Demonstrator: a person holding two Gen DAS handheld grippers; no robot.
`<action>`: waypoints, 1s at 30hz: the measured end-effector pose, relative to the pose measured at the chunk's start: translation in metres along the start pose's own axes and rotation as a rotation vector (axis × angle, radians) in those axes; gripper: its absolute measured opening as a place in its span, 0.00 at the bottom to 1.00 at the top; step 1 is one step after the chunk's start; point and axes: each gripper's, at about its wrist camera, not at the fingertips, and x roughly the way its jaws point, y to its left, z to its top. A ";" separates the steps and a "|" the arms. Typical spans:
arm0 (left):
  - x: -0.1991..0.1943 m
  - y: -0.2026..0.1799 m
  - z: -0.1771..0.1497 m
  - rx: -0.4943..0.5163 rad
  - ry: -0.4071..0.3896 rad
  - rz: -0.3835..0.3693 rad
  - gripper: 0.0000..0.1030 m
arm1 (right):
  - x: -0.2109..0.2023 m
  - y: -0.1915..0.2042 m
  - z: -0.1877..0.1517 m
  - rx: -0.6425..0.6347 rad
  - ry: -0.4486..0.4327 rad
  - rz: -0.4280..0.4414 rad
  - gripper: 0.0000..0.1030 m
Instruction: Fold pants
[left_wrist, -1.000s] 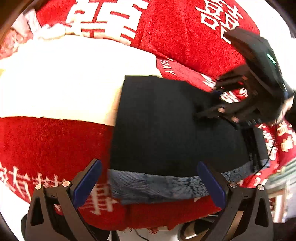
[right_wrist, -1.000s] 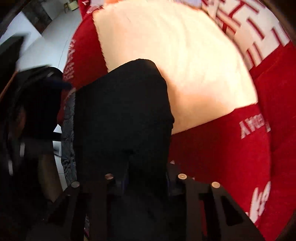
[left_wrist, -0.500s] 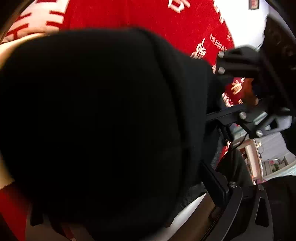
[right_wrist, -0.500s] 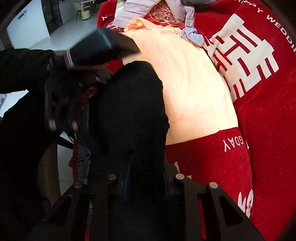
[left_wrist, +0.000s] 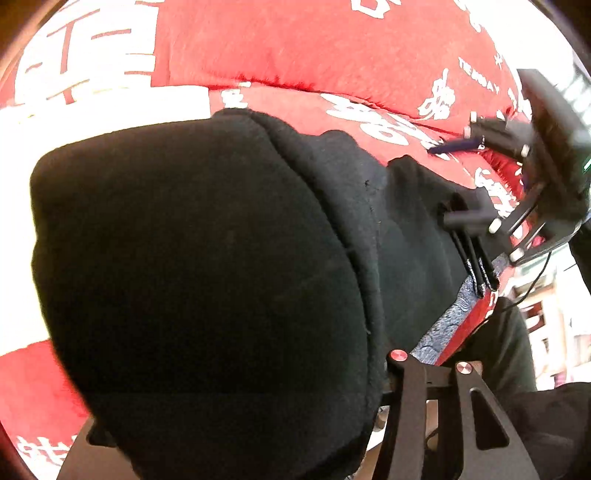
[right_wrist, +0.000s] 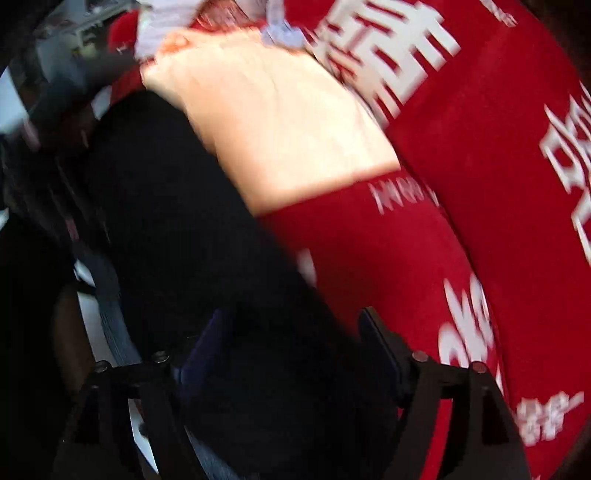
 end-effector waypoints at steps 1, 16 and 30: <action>0.000 -0.001 0.006 0.005 -0.003 0.007 0.52 | 0.010 0.001 -0.013 0.004 0.034 -0.017 0.77; -0.048 -0.077 0.052 0.069 -0.041 0.099 0.50 | 0.067 -0.032 -0.033 0.087 0.069 0.110 1.00; -0.042 -0.147 0.088 0.137 -0.012 0.108 0.46 | 0.046 0.072 -0.100 -0.195 0.006 -0.003 1.00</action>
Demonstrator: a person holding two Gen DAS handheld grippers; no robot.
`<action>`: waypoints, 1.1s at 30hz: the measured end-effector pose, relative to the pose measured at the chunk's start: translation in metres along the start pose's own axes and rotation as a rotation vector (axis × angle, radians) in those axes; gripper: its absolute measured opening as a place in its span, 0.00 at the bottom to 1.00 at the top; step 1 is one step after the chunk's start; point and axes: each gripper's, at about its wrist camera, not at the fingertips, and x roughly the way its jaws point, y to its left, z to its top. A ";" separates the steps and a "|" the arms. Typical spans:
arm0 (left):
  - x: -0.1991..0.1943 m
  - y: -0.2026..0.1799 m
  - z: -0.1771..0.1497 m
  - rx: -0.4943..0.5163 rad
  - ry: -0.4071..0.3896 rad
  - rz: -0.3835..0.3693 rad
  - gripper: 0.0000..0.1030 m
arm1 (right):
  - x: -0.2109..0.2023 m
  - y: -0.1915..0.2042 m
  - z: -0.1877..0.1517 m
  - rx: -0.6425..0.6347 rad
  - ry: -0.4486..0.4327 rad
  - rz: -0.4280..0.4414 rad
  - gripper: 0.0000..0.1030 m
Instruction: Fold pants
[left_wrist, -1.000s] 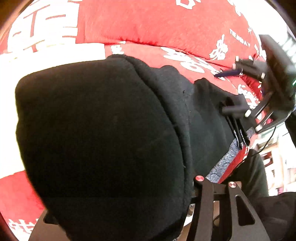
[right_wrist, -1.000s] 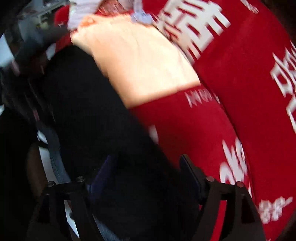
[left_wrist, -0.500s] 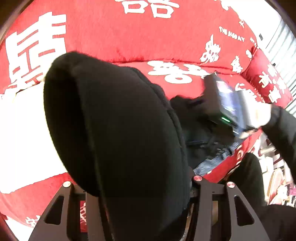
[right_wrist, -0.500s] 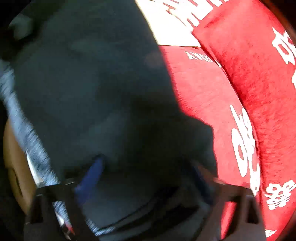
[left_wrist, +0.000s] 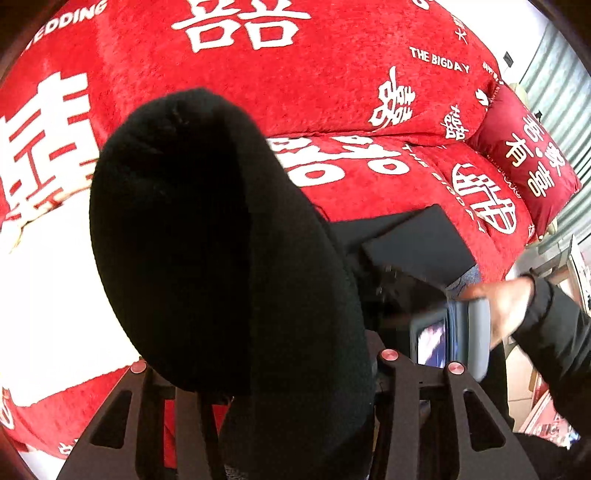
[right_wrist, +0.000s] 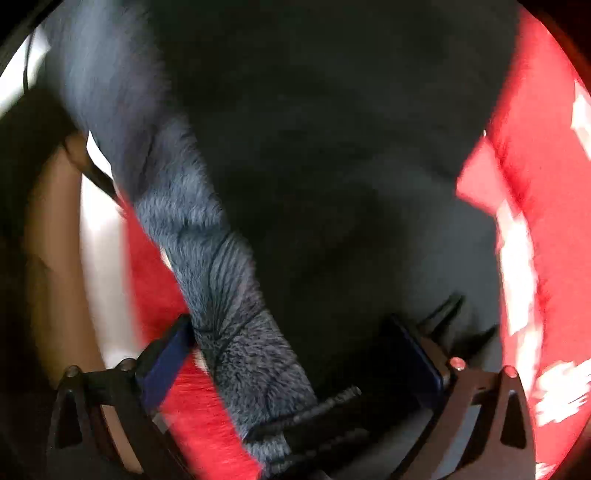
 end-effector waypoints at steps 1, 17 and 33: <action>0.001 -0.005 0.003 0.005 0.003 0.003 0.46 | -0.007 -0.006 -0.001 0.060 -0.001 0.019 0.99; 0.040 -0.163 0.080 0.180 0.100 -0.013 0.42 | -0.107 -0.047 -0.162 0.625 -0.144 -0.193 0.97; 0.219 -0.276 0.099 0.238 0.386 0.190 0.59 | -0.114 -0.038 -0.260 0.892 -0.170 -0.236 0.97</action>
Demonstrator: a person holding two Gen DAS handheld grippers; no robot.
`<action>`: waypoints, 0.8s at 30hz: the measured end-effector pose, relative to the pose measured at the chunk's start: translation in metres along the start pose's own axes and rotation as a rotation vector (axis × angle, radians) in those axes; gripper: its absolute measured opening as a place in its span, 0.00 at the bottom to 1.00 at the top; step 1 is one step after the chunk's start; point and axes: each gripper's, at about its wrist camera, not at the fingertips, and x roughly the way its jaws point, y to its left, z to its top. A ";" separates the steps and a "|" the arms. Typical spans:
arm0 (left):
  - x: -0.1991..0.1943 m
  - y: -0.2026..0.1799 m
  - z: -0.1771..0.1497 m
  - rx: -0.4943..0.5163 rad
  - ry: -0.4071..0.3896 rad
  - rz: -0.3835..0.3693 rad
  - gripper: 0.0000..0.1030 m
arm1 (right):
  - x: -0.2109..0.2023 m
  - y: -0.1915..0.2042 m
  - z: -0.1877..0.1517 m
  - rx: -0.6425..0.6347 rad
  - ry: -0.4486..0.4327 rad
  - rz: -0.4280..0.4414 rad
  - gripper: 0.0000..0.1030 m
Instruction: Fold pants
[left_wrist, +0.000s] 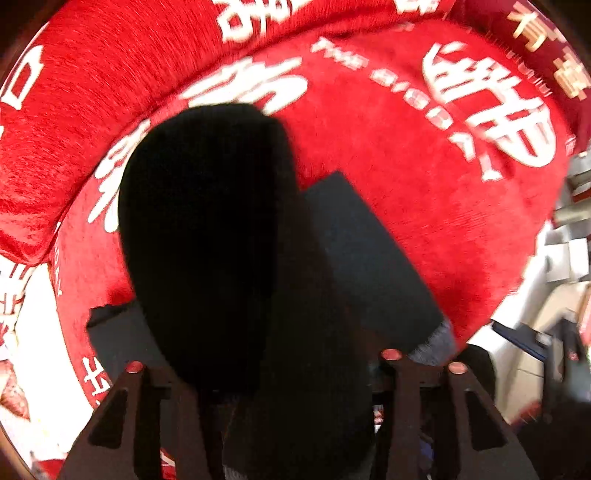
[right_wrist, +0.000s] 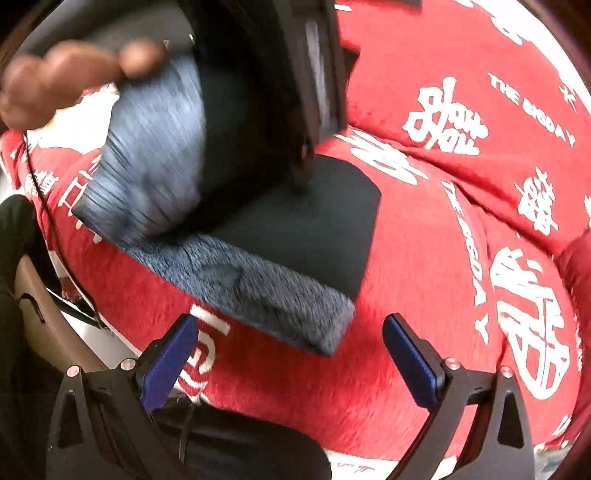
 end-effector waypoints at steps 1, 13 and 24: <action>0.002 -0.003 0.000 -0.001 0.006 -0.002 0.62 | -0.001 -0.003 -0.004 0.011 -0.004 0.008 0.97; -0.120 0.023 -0.037 0.019 -0.294 -0.138 0.94 | -0.024 -0.008 -0.021 0.106 -0.078 0.125 0.98; -0.020 0.148 -0.133 -0.283 -0.199 -0.020 0.94 | -0.021 -0.047 -0.020 0.436 -0.115 0.262 1.00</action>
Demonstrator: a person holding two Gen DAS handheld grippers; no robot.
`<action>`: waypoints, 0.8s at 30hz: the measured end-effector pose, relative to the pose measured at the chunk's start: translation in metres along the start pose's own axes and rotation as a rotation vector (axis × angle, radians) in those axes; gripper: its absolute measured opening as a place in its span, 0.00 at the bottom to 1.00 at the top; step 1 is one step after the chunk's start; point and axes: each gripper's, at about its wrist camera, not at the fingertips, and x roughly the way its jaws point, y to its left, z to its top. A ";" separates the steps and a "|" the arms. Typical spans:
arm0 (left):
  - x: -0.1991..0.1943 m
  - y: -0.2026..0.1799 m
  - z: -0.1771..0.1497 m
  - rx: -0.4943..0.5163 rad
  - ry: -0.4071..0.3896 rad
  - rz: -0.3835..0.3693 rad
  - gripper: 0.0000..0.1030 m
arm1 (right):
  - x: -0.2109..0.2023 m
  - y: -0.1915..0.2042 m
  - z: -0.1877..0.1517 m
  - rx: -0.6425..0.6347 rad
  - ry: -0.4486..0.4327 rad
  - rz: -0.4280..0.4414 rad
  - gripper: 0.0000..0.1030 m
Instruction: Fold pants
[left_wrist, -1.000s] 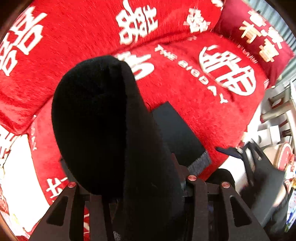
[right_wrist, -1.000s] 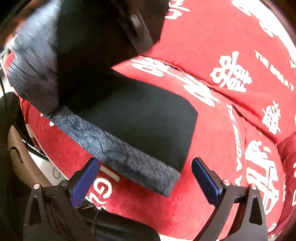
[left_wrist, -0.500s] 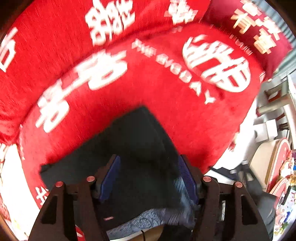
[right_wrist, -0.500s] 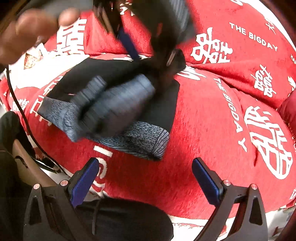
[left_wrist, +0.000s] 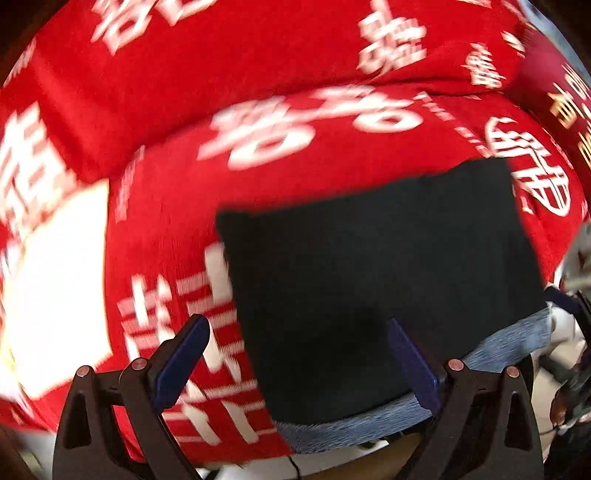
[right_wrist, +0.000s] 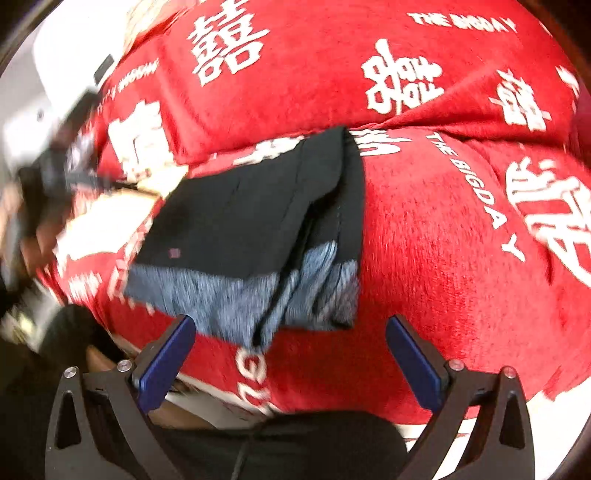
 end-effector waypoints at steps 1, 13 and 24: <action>0.008 0.005 -0.005 -0.024 0.010 -0.002 0.94 | 0.005 -0.003 0.005 0.046 0.004 -0.003 1.00; 0.030 0.025 -0.007 -0.145 -0.014 -0.066 0.94 | 0.035 -0.024 0.039 0.332 0.025 -0.043 0.24; 0.021 0.038 -0.002 -0.196 -0.069 -0.068 1.00 | 0.022 0.020 0.063 0.158 -0.058 -0.132 0.19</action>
